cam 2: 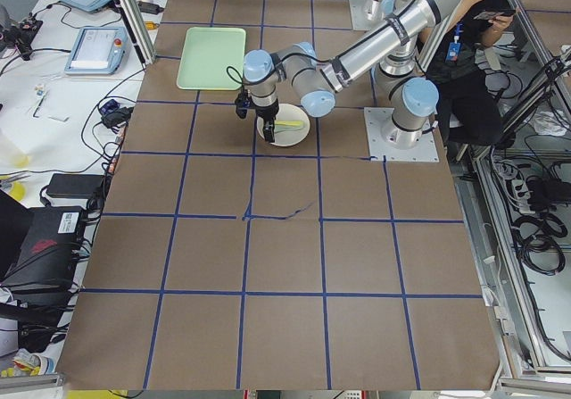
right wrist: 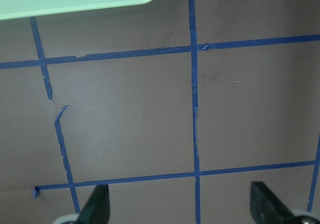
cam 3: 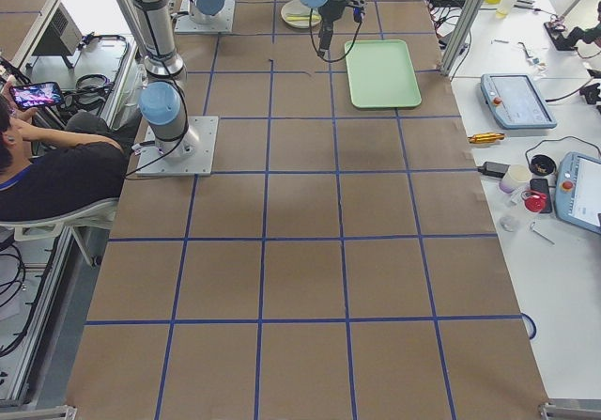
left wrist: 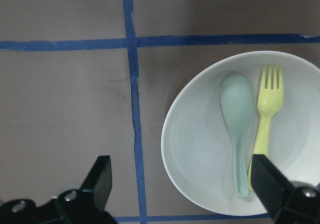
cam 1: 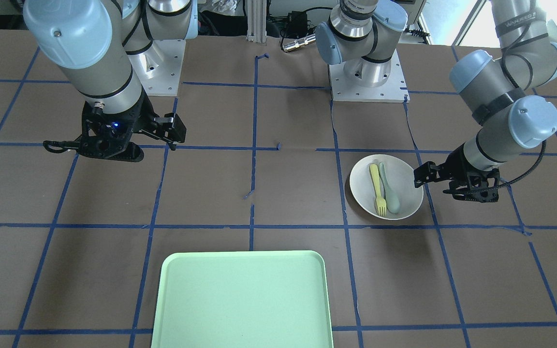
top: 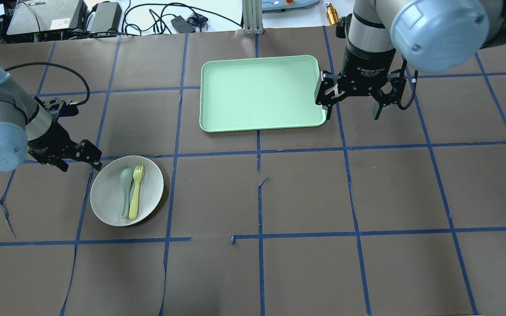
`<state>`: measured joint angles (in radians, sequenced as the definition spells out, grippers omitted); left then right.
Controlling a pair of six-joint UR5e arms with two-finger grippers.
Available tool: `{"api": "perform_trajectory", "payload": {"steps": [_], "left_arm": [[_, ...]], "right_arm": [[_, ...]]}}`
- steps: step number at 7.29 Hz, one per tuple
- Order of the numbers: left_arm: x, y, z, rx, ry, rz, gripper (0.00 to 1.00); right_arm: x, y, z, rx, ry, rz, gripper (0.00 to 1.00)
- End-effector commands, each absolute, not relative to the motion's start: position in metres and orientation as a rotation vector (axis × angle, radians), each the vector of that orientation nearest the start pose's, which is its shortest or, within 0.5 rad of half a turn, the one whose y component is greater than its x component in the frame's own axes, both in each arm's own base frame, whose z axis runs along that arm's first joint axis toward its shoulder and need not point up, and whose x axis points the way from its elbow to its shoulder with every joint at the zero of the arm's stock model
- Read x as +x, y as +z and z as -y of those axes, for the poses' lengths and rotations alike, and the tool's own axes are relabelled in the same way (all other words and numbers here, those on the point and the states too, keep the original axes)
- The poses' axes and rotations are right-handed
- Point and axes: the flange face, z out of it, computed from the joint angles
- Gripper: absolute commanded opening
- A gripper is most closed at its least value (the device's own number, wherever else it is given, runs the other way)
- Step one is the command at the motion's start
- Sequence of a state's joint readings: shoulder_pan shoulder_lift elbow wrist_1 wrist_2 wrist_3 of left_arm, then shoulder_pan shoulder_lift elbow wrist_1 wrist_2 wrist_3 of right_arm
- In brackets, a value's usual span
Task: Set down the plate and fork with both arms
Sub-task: 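Lower the left gripper to the rim of the white plate and grasp it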
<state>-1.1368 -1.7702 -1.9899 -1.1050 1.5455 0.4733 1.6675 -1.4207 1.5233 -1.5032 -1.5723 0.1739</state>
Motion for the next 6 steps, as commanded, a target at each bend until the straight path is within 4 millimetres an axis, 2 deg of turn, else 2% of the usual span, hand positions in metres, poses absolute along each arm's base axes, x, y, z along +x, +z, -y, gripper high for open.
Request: {"api": "perform_trajectory", "payload": {"steps": [1,2,3,4,5,6], "left_arm": [[0.094,0.191,0.493,0.205,0.298,-3.29,1.0],[0.095,0.18,0.493,0.23,0.339,-3.294,0.98],[0.096,0.17,0.492,0.231,0.377,-3.297,0.87],[0.097,0.166,0.492,0.251,0.4,-3.287,0.47],[0.103,0.169,0.492,0.304,0.428,-3.233,0.01],[0.104,0.17,0.493,0.313,0.428,-3.226,0.0]], "right_arm": [[0.184,0.42,0.518,0.13,0.288,-3.153,1.0],[0.184,0.416,0.516,0.142,0.302,-3.156,1.0],[0.184,0.417,0.516,0.15,0.3,-3.154,1.0],[0.184,0.417,0.516,0.147,0.298,-3.153,1.0],[0.183,0.416,0.516,0.147,0.299,-3.157,1.0],[0.183,0.417,0.517,0.128,0.295,-3.157,1.0]]}}
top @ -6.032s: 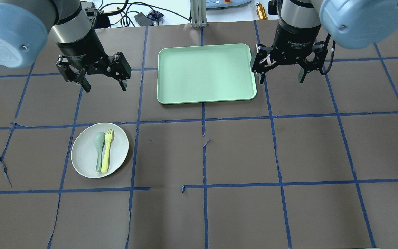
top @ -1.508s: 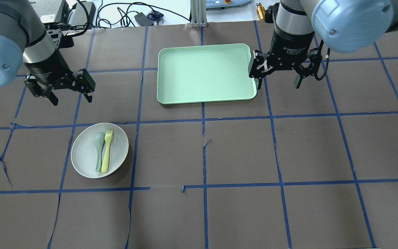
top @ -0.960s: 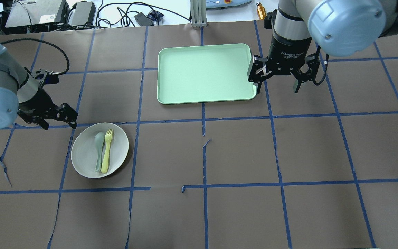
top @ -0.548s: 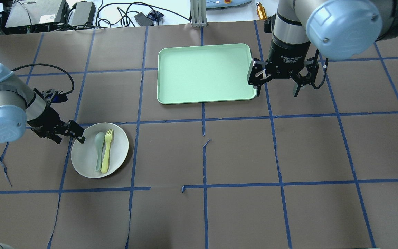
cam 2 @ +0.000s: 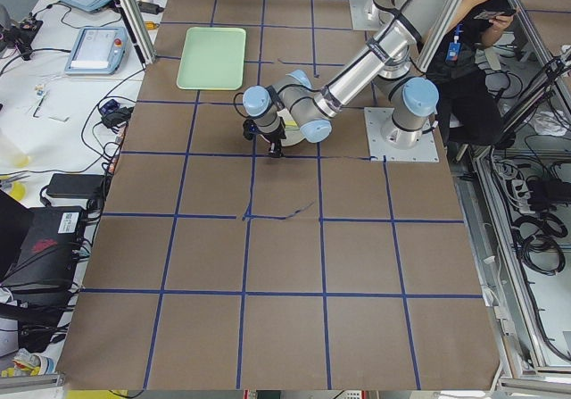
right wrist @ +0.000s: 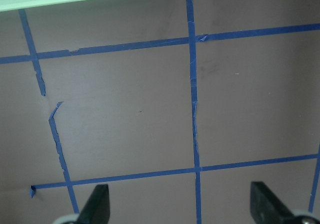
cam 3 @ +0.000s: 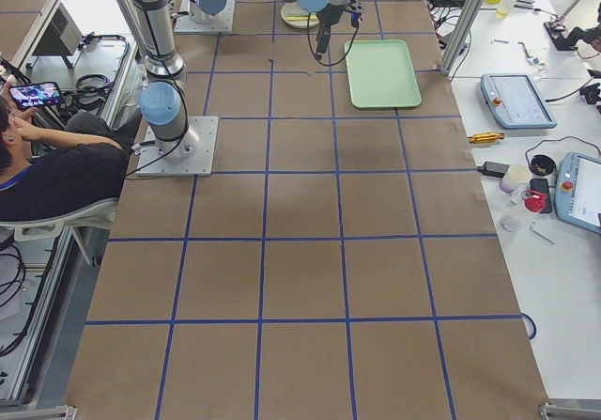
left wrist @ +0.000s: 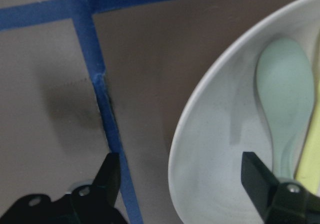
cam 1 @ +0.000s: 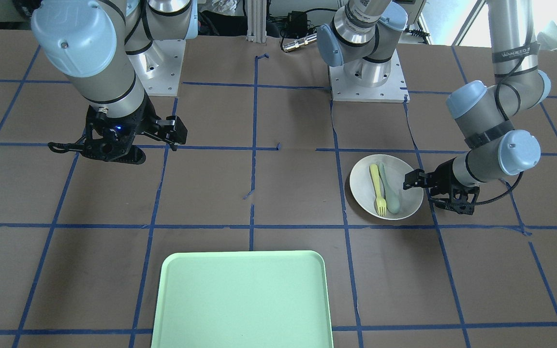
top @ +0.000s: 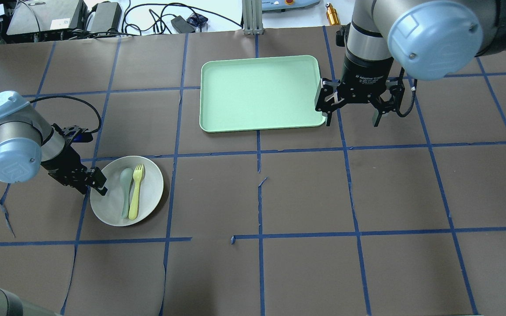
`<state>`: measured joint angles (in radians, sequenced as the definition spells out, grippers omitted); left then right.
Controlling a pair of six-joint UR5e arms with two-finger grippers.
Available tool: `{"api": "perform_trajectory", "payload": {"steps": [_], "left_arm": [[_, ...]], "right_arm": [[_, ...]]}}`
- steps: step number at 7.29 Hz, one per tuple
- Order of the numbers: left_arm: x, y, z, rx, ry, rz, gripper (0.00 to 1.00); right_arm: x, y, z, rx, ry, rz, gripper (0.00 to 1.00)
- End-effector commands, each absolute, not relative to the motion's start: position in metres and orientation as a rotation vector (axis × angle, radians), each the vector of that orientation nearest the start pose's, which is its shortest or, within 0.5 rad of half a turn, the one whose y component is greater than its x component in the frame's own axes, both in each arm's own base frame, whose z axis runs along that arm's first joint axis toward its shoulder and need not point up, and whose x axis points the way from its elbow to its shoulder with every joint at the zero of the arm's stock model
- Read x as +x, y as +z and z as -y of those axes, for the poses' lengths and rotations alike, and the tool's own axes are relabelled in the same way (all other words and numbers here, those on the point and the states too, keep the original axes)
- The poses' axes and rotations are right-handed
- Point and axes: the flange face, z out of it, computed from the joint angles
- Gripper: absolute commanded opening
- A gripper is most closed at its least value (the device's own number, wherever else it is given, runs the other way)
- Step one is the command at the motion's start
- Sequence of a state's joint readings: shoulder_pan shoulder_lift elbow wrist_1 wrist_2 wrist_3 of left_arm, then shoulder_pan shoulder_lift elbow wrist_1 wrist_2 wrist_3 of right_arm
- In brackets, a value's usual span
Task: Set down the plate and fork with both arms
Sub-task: 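Lower the left gripper to the rim of the white plate and grasp it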
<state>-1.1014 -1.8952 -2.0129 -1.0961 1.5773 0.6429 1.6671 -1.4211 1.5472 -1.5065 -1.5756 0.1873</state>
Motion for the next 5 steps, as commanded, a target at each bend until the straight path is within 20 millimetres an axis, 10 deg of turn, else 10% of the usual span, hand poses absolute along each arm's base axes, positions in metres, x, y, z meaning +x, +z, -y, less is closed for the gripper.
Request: {"api": "perform_trajectory", "payload": {"steps": [1,5], "left_arm": [[0.105,0.172,0.496,0.312,0.417,-3.227,0.0],[0.104,0.225,0.537,0.226,0.36,-3.418,0.0]], "right_arm": [[0.182,0.417,0.517,0.137,0.295,-3.159,1.0],[0.176,0.418,0.52,0.119,0.282,-3.162,1.0]]}}
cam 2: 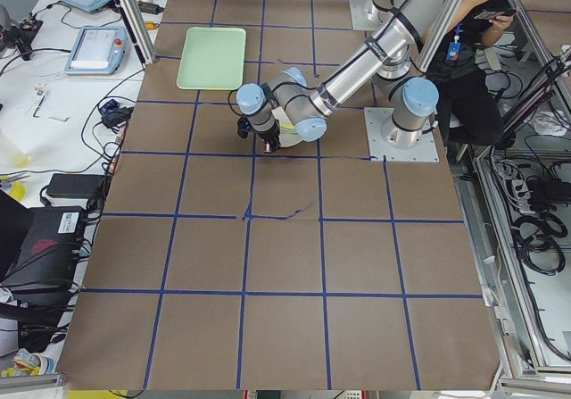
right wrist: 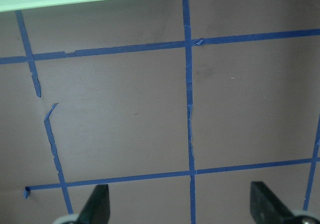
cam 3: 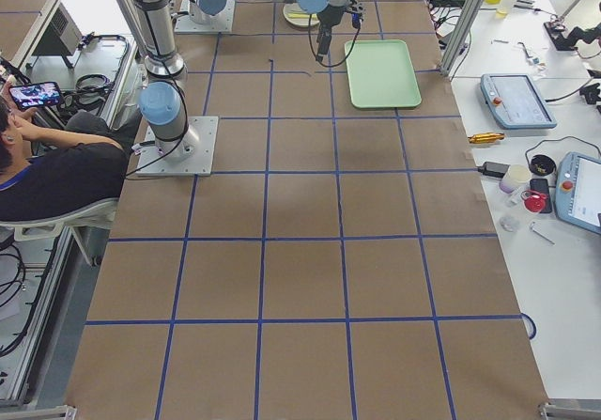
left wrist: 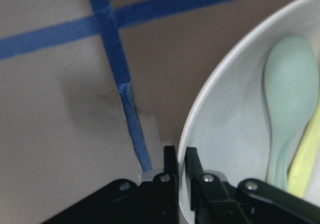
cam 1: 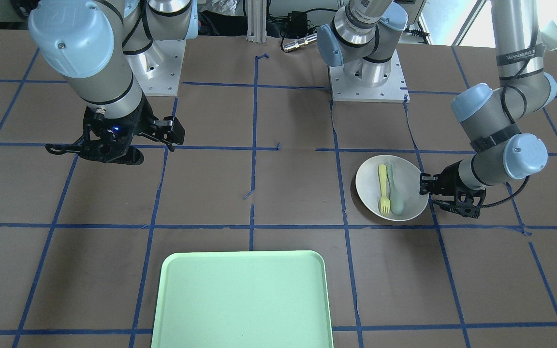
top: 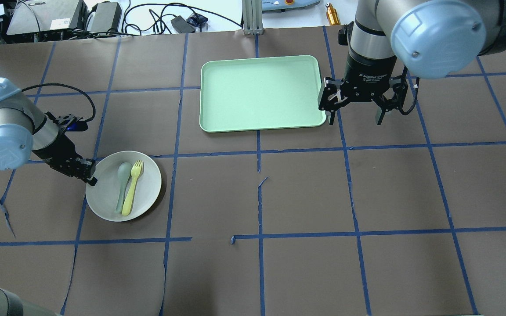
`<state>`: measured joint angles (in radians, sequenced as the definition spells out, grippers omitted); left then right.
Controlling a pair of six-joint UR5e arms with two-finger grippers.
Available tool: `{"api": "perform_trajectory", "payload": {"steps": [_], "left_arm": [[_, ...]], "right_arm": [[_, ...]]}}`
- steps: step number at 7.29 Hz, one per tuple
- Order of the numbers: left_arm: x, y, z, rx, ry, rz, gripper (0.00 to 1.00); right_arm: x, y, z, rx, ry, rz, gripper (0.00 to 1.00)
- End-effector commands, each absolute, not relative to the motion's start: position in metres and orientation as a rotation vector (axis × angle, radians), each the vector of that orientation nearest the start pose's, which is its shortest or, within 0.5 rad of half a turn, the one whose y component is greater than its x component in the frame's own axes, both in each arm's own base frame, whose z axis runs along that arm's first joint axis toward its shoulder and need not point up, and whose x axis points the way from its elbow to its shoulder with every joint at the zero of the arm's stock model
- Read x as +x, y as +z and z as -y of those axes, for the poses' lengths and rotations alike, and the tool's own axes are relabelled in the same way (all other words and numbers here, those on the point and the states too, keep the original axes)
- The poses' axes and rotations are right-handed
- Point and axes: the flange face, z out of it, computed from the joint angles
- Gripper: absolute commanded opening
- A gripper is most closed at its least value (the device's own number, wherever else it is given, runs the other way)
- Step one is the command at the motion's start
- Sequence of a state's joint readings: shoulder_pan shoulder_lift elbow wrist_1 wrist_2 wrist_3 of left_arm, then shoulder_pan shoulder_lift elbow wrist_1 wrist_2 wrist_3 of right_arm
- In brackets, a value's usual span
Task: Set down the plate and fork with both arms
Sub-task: 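Lower the left gripper to the rim of the white plate and grasp it, then carry the white plate with the left gripper onto the mint-green tray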
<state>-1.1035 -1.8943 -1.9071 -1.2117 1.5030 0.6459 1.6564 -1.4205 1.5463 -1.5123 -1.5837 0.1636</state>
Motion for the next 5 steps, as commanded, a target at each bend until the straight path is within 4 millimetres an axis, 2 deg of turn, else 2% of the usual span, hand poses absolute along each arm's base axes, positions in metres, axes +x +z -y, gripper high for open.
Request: {"api": "perform_trajectory", "payload": {"steps": [1,2,3,4,5], "left_arm": [[0.104,0.252,0.553,0.141,0.377,-3.463,0.0],[0.101,0.274,0.57,0.031,0.348,-3.503,0.0],[0.089,0.288,0.589,-0.006,0.265,-3.59,0.0],[0.043,0.293,0.617,-0.084,0.218,-3.626,0.0],[-0.027,0.291,0.65,-0.112,0.148,-3.601,0.0]], "right_arm": [[0.176,0.419,0.521,0.117,0.275,-3.162,1.0],[0.175,0.418,0.521,0.117,0.277,-3.164,1.0],[0.175,0.418,0.52,0.117,0.282,-3.165,1.0],[0.175,0.418,0.52,0.116,0.282,-3.167,1.0],[0.175,0.418,0.52,0.117,0.282,-3.164,1.0]]}}
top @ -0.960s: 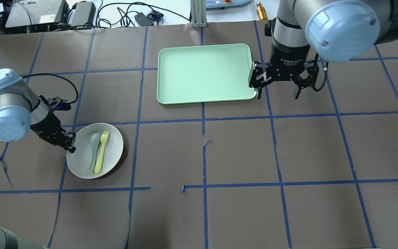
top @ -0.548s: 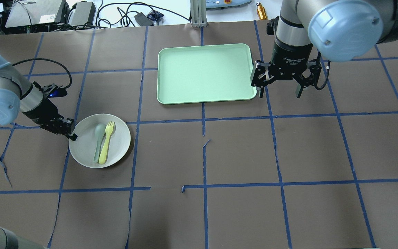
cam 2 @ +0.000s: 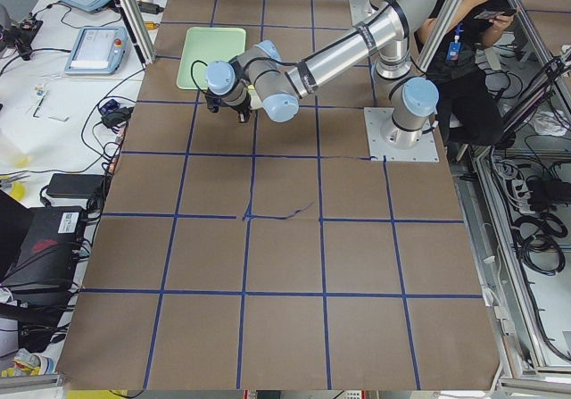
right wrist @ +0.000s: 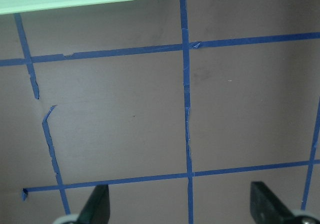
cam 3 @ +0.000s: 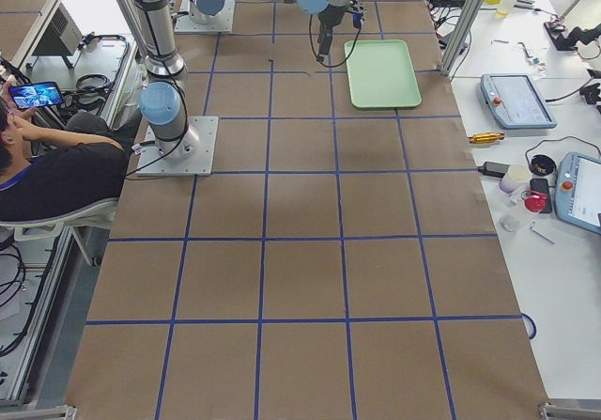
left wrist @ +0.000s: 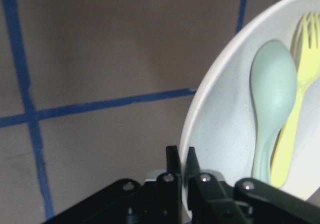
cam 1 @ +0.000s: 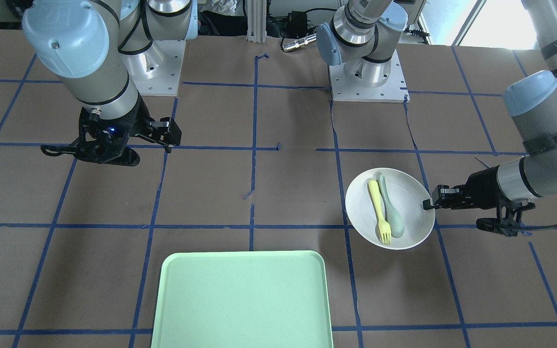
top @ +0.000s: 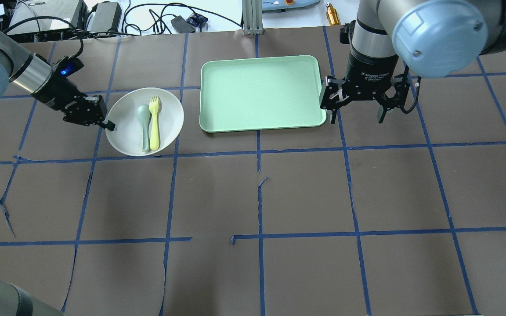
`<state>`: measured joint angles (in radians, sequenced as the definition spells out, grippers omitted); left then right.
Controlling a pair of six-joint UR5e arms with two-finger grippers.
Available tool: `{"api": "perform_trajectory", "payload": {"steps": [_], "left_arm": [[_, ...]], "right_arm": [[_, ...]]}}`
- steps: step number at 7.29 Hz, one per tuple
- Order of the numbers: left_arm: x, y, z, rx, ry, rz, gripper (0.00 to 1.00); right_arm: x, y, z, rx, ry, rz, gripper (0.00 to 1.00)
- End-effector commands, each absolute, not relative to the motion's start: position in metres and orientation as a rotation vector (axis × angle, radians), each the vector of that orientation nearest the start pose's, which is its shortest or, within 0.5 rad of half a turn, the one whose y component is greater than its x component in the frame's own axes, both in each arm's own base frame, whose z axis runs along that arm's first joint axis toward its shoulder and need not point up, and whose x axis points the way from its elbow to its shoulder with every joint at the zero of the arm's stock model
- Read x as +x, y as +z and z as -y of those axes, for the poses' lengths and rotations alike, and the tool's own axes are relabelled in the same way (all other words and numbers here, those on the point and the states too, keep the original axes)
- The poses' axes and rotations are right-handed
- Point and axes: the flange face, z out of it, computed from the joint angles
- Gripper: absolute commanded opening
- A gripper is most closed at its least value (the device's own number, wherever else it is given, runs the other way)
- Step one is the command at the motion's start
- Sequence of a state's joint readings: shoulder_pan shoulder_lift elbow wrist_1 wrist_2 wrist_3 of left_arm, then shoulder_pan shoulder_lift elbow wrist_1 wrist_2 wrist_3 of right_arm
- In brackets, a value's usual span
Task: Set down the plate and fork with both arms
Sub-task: 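Carry the white plate with the left gripper onto the mint-green tray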
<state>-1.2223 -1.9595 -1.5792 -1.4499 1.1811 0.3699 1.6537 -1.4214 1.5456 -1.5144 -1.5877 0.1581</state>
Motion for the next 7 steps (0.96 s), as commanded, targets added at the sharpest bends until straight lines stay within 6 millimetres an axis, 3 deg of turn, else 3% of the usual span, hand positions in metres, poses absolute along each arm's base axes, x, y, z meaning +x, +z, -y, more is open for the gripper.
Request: {"api": "perform_trajectory", "payload": {"steps": [1,3,4,5,7], "left_arm": [[-0.078,0.281,0.681,-0.133,0.117,-3.63,0.0],[-0.156,0.245,0.73,-0.003,0.111,-3.664,0.0],[-0.187,0.225,0.75,-0.023,0.111,-3.659,0.0],[-0.206,0.207,0.755,0.031,0.136,-3.656,0.0],[-0.213,0.18,0.753,0.053,0.194,-3.64,0.0]], "right_arm": [[0.176,0.418,0.52,0.12,0.283,-3.159,1.0],[0.182,0.419,0.517,0.131,0.281,-3.15,1.0],[0.183,0.418,0.517,0.126,0.286,-3.151,1.0],[0.183,0.418,0.517,0.126,0.284,-3.151,1.0],[0.183,0.418,0.517,0.126,0.284,-3.151,1.0]]}}
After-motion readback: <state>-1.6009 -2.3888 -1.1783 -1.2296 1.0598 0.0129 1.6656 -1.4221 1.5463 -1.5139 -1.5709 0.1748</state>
